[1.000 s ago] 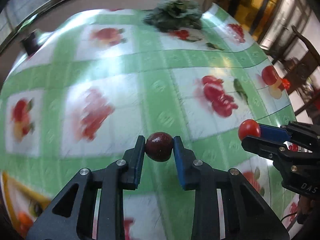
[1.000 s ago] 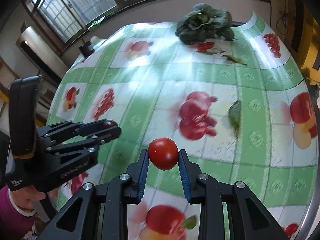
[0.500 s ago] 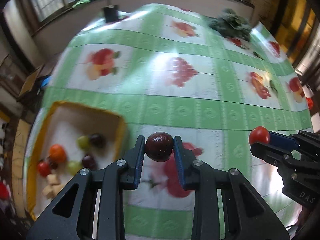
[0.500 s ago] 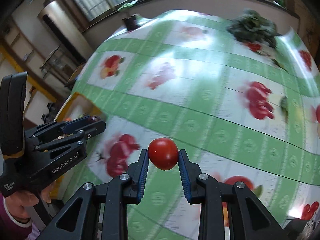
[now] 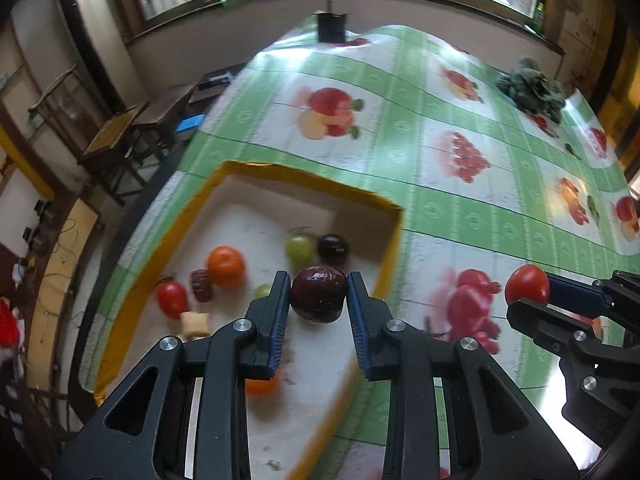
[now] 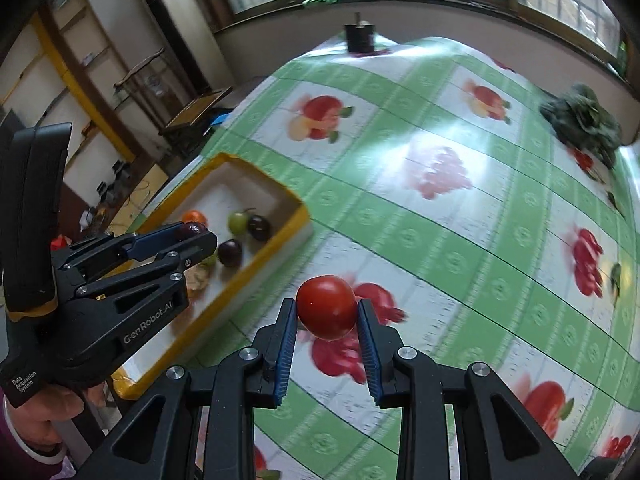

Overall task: Organize fruits
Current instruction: 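Carry the plum and tomato over the white tray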

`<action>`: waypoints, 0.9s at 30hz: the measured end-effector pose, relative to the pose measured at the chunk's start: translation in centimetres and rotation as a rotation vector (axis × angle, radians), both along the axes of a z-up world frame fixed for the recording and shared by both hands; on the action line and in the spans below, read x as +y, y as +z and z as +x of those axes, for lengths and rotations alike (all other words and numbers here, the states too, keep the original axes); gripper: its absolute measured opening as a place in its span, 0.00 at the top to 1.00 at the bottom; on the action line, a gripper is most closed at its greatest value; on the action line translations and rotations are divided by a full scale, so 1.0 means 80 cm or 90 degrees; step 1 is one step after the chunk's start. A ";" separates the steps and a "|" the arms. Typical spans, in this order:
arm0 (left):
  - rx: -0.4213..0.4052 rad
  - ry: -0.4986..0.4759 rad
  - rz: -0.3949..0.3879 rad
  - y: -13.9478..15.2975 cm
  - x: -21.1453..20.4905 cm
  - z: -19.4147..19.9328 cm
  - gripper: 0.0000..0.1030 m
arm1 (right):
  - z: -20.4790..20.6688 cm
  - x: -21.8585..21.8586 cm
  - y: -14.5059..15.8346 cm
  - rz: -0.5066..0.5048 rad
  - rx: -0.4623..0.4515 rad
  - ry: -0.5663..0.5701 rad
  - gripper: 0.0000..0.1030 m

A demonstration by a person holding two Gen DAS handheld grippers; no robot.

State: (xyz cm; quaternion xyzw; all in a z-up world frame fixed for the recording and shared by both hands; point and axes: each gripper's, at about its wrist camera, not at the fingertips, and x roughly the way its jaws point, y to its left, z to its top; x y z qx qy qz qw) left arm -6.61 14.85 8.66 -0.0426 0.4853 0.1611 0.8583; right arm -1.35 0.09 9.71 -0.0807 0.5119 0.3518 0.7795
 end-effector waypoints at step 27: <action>0.012 0.099 0.004 -0.023 0.108 -0.035 0.73 | -0.012 0.150 -0.015 -0.032 -0.008 0.104 0.72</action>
